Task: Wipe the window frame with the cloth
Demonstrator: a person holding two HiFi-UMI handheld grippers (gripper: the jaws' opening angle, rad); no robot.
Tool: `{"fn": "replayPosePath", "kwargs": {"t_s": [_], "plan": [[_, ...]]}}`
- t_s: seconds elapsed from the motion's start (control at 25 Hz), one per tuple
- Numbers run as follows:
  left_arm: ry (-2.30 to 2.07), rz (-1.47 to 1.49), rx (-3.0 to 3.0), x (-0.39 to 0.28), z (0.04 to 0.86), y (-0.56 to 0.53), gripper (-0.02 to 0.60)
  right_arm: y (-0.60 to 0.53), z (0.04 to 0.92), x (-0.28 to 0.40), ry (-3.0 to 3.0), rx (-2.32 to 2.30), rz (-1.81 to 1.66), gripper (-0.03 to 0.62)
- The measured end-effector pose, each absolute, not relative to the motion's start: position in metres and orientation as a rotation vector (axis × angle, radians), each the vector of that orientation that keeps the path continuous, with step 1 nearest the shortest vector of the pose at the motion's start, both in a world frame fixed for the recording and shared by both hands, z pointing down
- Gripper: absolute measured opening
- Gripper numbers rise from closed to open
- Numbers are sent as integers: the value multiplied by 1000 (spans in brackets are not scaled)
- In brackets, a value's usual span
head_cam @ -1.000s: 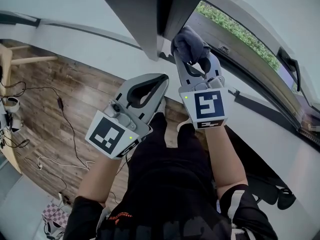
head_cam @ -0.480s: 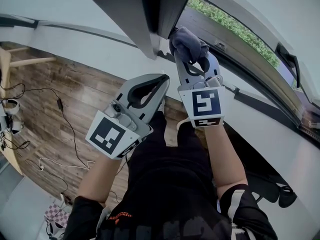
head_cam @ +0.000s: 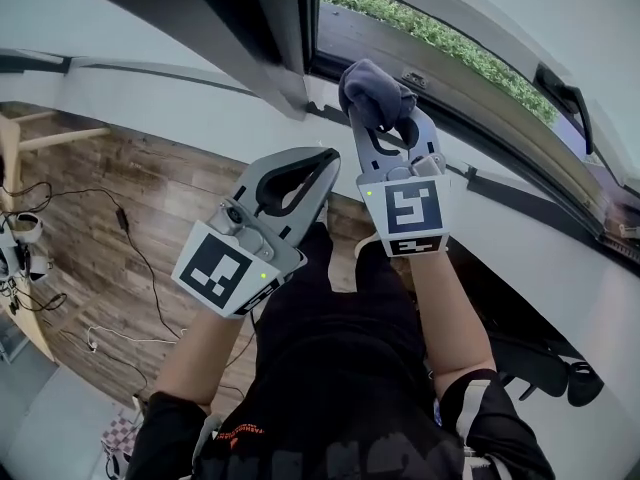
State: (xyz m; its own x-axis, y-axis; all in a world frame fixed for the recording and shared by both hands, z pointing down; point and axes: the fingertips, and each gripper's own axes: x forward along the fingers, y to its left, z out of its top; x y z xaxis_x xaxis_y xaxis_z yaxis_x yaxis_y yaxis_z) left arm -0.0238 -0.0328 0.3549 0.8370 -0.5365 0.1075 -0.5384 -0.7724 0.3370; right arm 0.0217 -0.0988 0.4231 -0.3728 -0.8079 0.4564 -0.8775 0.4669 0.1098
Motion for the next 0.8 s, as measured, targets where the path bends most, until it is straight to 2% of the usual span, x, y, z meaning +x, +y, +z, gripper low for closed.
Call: {"fn": "replayPosePath", "kwargs": {"t_s": [0.8], "plan": [[-711, 74, 2709, 29, 350, -13, 20, -74, 424, 80, -2238, 1486, 248, 112]]}}
